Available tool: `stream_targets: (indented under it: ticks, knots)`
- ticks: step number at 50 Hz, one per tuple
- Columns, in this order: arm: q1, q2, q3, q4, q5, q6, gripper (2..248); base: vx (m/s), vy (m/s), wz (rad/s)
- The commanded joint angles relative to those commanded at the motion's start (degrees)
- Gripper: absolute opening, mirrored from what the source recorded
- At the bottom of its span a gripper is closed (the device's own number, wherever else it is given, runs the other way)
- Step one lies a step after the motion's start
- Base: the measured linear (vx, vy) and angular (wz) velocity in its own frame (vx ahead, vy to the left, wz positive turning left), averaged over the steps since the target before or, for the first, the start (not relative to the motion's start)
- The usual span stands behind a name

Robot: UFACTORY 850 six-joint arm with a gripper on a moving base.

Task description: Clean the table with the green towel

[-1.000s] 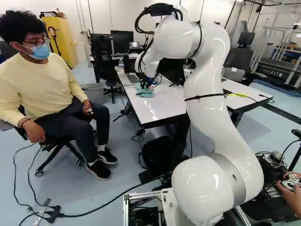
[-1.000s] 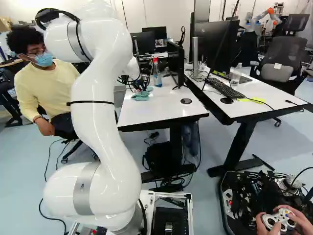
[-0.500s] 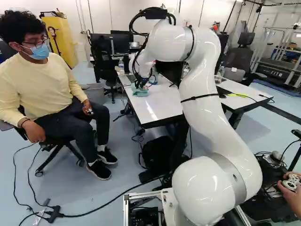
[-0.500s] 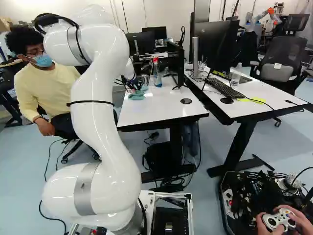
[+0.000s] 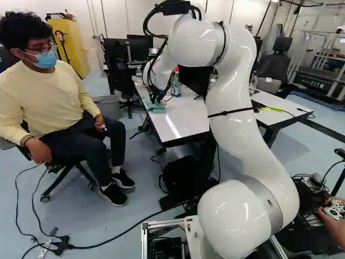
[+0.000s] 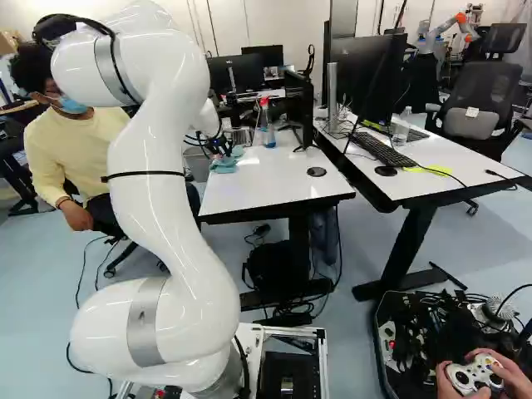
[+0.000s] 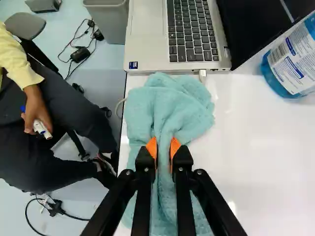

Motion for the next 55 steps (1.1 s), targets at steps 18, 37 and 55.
stream_targets:
  ticks: [18,37,55]
  knots:
    - [-1.91,2.48,3.46,0.00,0.00,0.00,51,0.000,0.000,0.000]
    - [-4.96,1.70,2.38,0.00,0.00,0.00,51,0.000,0.000,0.000]
    - [-6.17,1.74,1.97,0.00,0.00,0.00,51,0.000,0.000,0.000]
